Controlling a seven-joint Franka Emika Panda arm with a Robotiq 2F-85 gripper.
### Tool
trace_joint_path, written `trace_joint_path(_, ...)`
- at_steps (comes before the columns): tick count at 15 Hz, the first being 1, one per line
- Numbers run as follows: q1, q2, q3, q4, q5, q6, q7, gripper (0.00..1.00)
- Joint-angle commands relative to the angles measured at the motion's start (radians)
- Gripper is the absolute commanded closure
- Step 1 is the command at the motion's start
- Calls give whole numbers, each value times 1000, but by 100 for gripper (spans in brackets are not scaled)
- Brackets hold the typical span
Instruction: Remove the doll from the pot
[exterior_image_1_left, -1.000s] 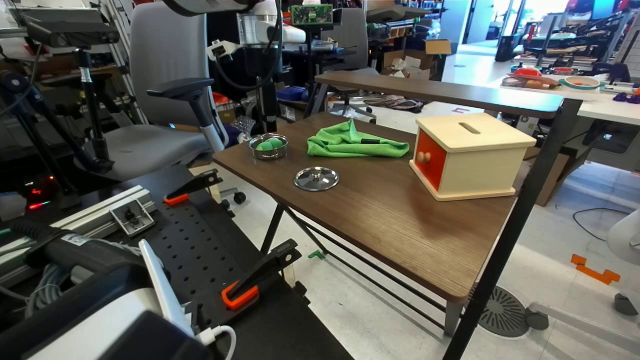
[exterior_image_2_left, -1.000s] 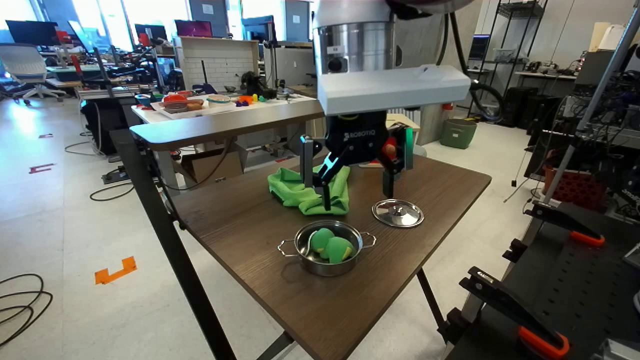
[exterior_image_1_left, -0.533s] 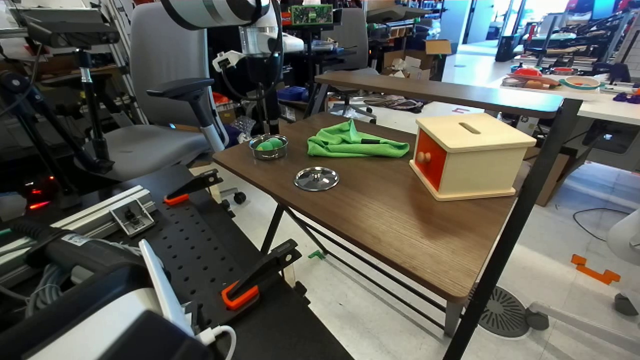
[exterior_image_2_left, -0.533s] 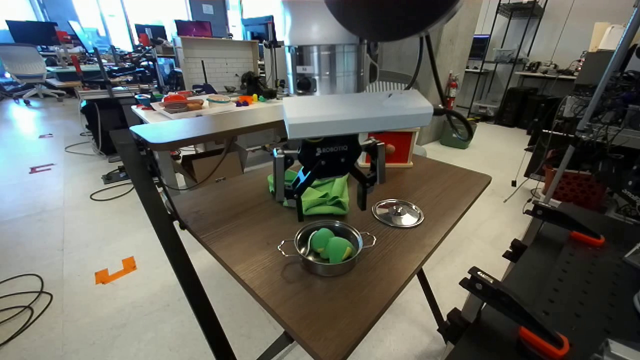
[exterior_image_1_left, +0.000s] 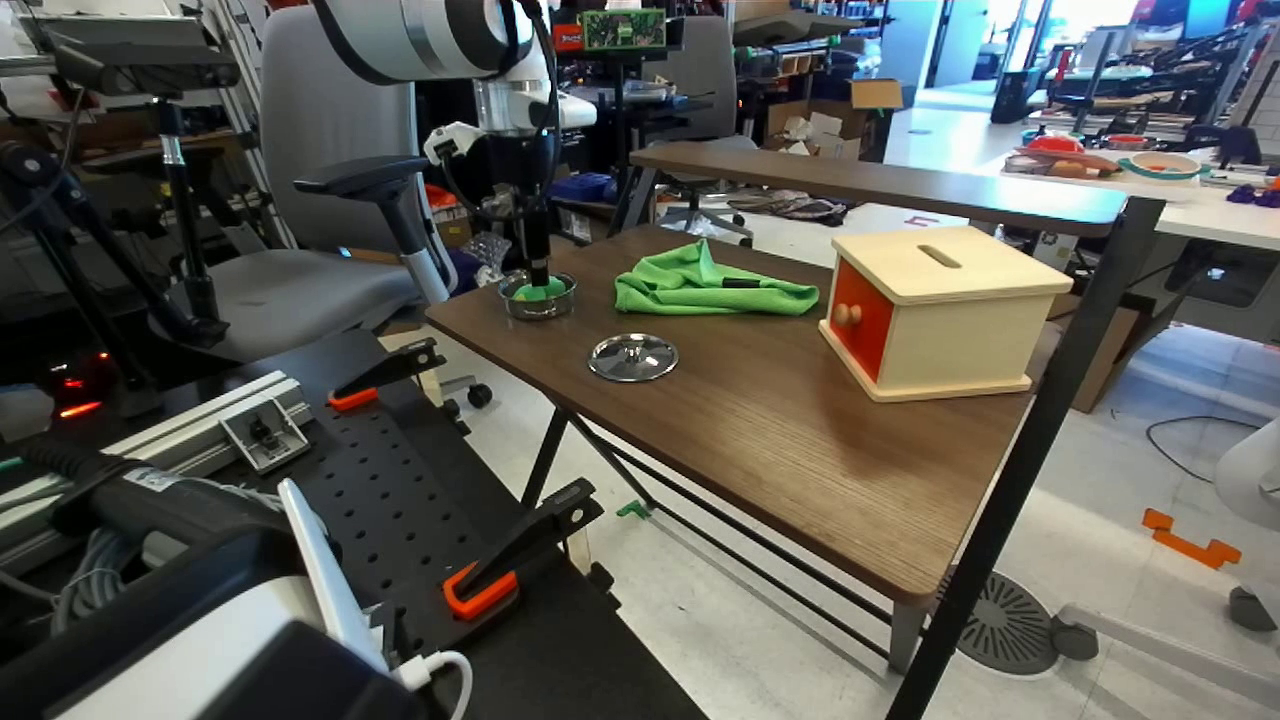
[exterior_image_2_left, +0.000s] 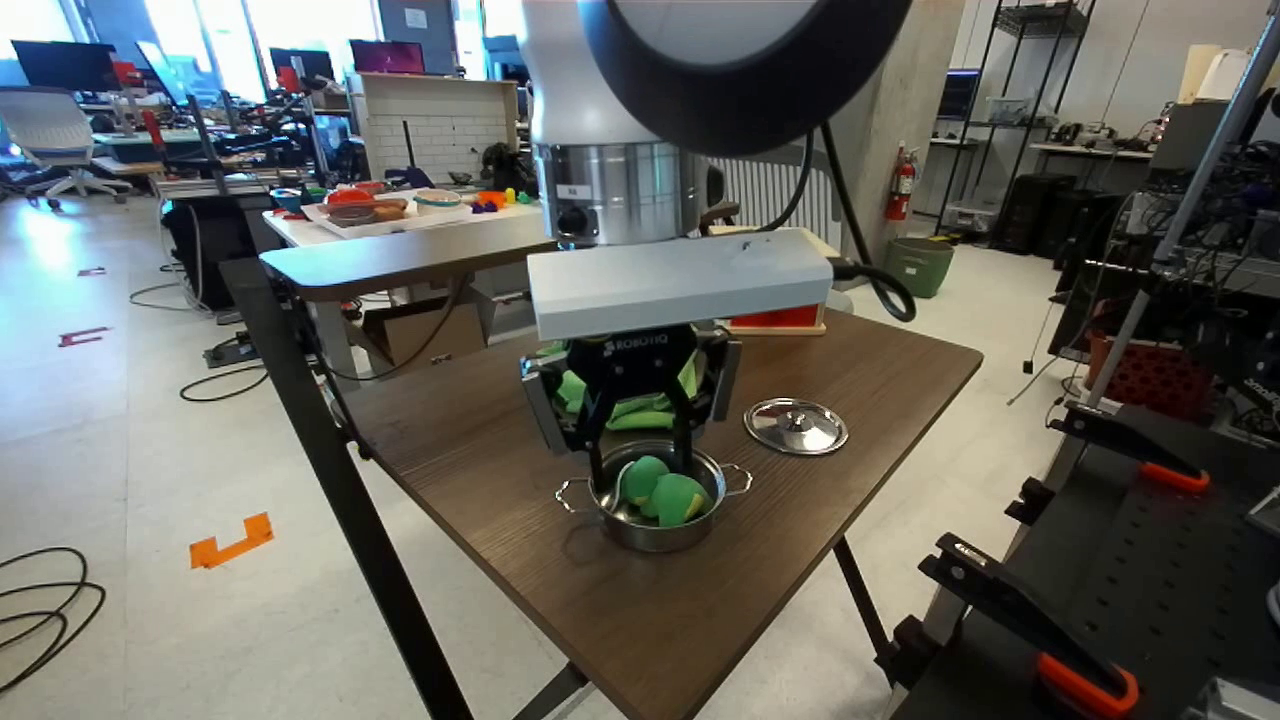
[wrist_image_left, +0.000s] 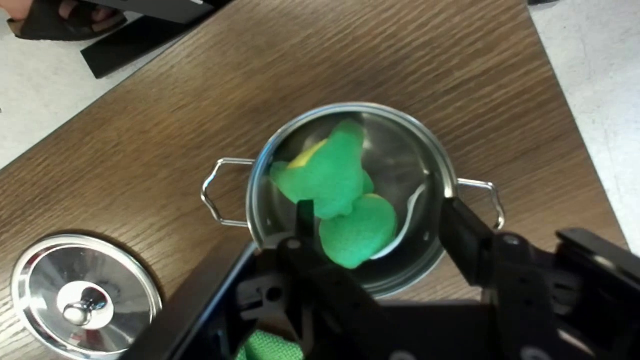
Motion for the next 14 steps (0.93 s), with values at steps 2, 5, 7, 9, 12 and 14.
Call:
trace_joint_path(2,12,24,-10,18,32,11,-18,57)
trace_joint_path(5,7,34,-7,21,42,3,-25,50)
trace_joint_path(7,6,40,-10,23,48,-1,-26,56)
trace_joint_path(9,7,47,-18,25,45,-4,-24,81)
trace_joint_path(12,9,55,-31,30,40,-12,-19,99)
trace_joint_path(14,8,54,-34,32,40,-14,-18,100)
